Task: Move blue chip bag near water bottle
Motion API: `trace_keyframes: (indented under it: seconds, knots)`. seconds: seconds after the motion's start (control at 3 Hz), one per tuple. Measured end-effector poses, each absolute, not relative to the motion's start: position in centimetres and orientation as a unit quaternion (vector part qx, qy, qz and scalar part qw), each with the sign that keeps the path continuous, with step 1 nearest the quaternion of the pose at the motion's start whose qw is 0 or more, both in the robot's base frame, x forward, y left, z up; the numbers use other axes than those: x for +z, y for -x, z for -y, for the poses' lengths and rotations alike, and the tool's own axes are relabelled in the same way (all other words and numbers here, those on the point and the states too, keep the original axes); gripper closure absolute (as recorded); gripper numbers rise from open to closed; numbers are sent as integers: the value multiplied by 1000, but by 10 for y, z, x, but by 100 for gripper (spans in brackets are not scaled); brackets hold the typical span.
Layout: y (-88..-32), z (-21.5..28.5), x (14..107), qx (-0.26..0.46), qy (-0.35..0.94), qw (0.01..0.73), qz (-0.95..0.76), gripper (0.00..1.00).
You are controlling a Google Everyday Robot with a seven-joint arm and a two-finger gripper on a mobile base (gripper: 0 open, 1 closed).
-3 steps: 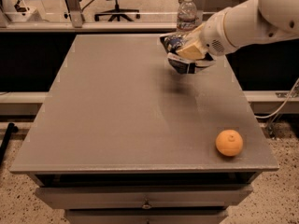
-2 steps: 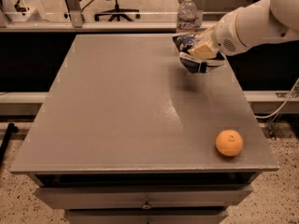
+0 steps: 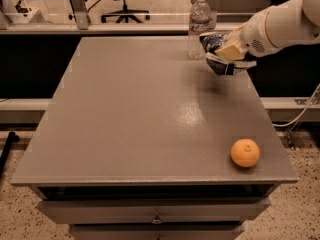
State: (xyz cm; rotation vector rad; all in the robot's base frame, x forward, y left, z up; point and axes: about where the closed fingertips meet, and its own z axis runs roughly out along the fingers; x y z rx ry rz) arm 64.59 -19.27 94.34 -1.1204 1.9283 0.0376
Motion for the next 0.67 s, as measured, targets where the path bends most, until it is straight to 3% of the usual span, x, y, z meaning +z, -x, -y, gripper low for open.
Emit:
trace_keyframes:
  seconds: [0.67]
  knots:
    - [-675,215,941,-1,437,457,-774,100]
